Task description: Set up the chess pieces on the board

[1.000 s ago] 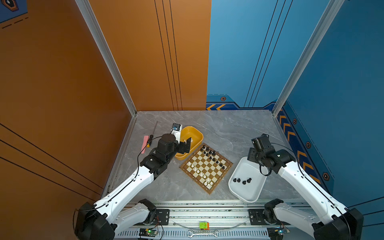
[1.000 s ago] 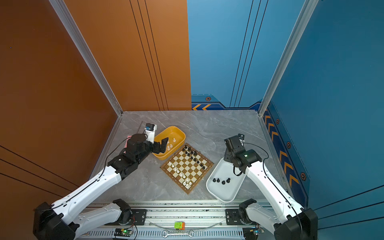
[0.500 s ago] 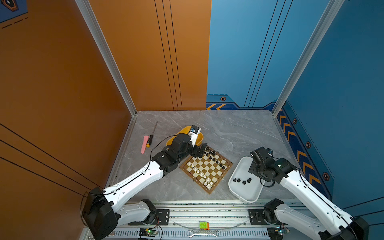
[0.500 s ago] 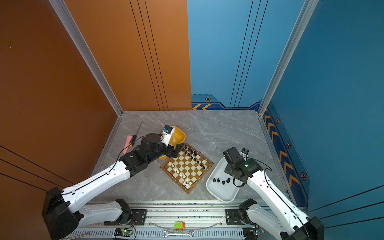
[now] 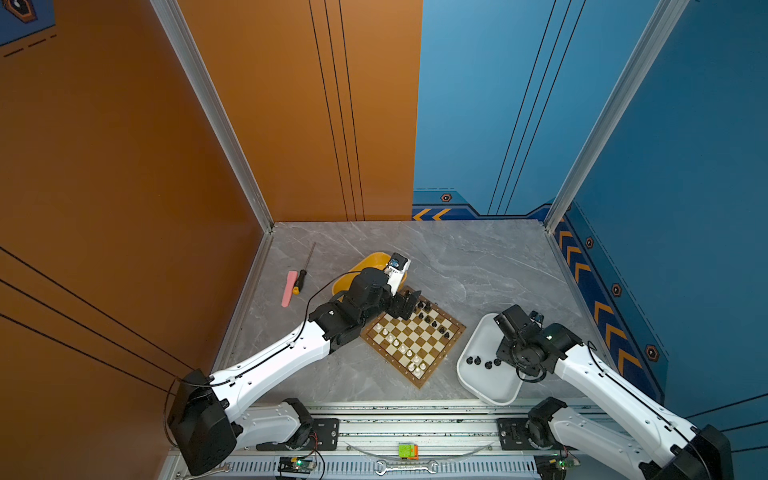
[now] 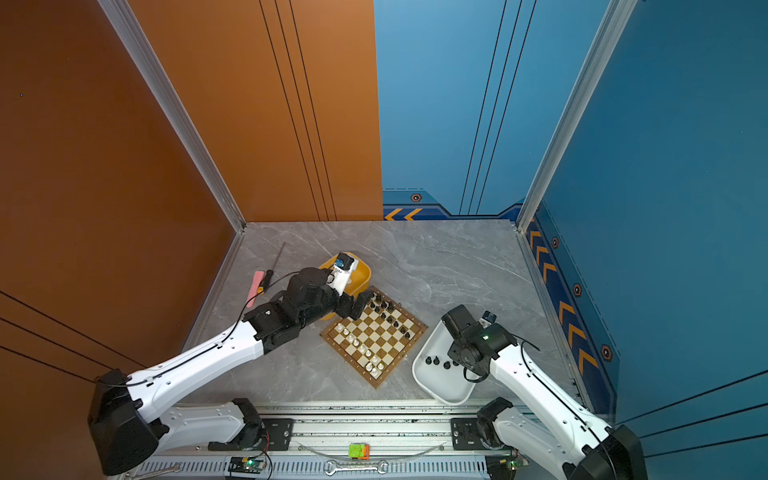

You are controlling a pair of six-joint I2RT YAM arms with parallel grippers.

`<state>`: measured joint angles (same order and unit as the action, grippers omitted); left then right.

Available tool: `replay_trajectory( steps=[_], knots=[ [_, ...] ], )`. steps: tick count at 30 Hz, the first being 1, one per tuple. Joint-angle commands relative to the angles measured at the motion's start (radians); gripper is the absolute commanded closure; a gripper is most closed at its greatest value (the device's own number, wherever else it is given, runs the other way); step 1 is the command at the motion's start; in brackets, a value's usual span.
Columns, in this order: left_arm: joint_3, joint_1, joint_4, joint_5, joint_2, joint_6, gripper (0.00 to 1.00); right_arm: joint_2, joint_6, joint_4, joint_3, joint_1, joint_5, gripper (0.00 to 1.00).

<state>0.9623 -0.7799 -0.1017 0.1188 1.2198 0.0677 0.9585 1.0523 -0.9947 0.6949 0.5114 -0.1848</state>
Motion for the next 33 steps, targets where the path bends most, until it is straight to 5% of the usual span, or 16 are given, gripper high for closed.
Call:
replay_trajectory(
  steps=[1, 33],
  knots=[
    [0.039, -0.019, -0.029, 0.016, -0.002, -0.019, 0.02, 0.015, 0.008, 0.054, -0.016, -0.006, 0.04, 0.54],
    [0.028, -0.061, -0.056, 0.088, -0.001, -0.004, 0.02, 0.109, -0.104, 0.155, -0.067, -0.154, 0.228, 0.69]
  ],
)
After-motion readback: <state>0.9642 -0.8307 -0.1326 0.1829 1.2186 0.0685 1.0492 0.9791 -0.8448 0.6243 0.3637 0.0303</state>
